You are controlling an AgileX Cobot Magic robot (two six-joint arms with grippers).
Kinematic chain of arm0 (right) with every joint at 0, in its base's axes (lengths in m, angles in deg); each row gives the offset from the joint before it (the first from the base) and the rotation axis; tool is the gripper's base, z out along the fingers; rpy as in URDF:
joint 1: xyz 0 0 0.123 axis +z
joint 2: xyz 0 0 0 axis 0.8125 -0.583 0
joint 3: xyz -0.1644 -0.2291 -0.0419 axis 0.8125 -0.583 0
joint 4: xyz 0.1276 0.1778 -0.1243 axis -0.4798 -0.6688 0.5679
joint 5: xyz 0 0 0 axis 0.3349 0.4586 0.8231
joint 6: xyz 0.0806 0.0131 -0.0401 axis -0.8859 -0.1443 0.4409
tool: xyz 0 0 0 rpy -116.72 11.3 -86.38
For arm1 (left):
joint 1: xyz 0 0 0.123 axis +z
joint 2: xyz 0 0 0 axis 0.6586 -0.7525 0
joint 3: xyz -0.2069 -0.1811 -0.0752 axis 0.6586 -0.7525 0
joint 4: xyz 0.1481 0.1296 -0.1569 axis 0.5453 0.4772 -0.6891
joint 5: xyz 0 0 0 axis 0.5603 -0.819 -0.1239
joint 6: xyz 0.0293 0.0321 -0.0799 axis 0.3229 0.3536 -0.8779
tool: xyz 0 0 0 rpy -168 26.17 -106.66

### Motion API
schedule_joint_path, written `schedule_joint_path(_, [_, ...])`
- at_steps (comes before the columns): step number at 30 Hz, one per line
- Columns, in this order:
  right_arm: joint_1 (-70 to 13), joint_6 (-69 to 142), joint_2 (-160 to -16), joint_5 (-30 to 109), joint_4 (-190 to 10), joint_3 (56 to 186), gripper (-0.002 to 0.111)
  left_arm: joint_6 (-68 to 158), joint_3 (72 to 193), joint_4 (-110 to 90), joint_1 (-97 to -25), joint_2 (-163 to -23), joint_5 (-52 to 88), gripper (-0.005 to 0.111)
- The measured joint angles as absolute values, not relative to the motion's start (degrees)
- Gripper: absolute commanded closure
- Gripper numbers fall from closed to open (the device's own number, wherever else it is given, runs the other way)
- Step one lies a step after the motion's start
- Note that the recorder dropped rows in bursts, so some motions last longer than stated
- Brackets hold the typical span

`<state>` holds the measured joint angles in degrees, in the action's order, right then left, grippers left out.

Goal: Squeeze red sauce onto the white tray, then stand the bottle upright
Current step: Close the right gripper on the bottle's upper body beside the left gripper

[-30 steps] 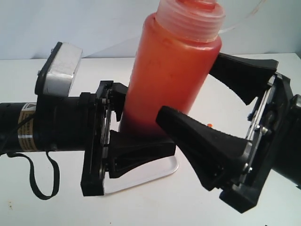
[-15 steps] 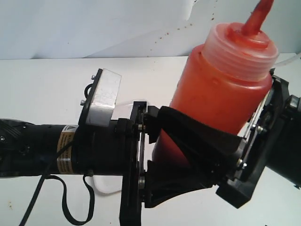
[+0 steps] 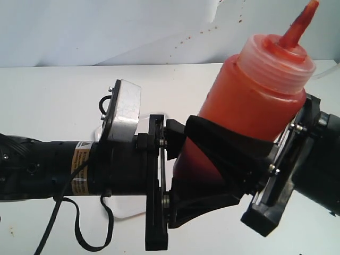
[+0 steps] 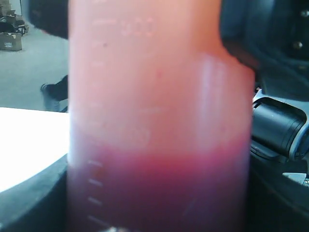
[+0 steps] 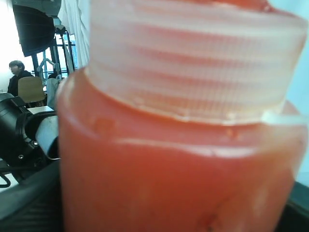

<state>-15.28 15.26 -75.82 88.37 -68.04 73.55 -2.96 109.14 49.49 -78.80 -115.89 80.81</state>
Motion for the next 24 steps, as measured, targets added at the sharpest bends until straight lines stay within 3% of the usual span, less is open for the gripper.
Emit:
schedule_joint_path(14, [-15.24, 15.37, -75.82, 89.29, -68.15, 73.55, 0.108, -2.01, 109.14, 49.12, -78.8, -115.89, 81.19, 0.105])
schedule_joint_path(16, [-15.24, 15.37, -75.82, 89.38, -68.15, 73.55, 0.108, -2.01, 109.14, 49.12, -78.8, -115.89, 81.19, 0.1])
schedule_joint_path(19, [-15.24, 15.37, -75.82, 89.38, -68.15, 73.55, 0.108, -2.01, 109.14, 49.12, -78.8, -115.89, 81.19, 0.076])
schedule_joint_path(24, [-15.24, 15.6, -75.82, 89.38, -68.15, 73.55, 0.108, -1.89, 109.14, 49.12, -78.8, -115.89, 81.31, 0.009])
